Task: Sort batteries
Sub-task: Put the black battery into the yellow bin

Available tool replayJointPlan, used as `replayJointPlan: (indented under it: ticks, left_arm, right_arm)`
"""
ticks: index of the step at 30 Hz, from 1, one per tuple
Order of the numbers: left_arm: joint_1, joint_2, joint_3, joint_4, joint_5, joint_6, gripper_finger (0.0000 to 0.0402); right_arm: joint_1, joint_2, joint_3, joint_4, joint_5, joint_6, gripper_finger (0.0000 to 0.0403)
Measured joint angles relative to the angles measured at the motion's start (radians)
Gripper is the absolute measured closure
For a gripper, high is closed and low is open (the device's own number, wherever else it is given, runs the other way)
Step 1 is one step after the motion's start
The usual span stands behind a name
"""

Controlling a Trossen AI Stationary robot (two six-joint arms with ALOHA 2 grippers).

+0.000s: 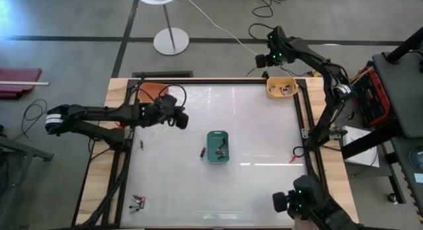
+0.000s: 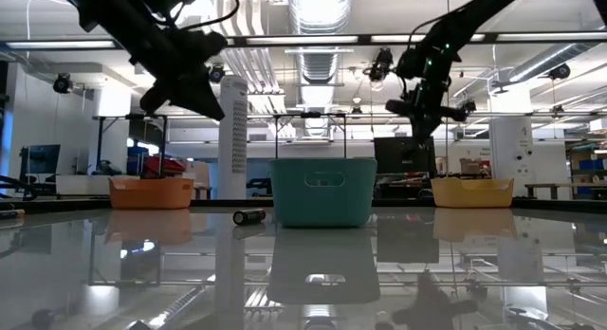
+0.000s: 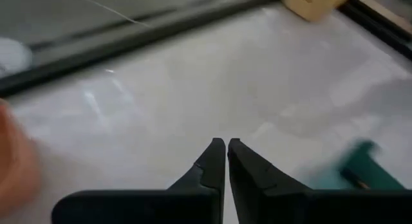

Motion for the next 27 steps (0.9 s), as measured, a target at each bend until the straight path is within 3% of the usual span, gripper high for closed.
replayJointPlan:
  ticks: [3,7,10,16,27]
  left_arm:
    - [0.022,0.037,0.031,0.009,-0.045,0.008,0.04]
    - [0.042,0.088,0.109,0.009,0.05,0.056,0.04]
    - [0.036,0.131,0.169,0.014,0.067,0.054,0.04]
    - [0.03,0.247,0.253,-0.011,0.059,0.07,0.04]
    - [0.03,0.394,0.452,-0.22,0.06,0.216,0.04]
  right_arm:
    - [-0.005,0.025,0.0,-0.013,0.0,-0.021,0.0376]
    - [-0.002,0.028,0.0,-0.156,0.0,-0.048,0.0376]
    - [0.003,0.018,-0.013,-0.225,0.002,-0.078,0.0376]
    - [0.004,-0.018,-0.054,-0.228,0.027,-0.087,0.0376]
    - [0.01,-0.082,-0.245,-0.156,0.028,-0.051,0.0374]
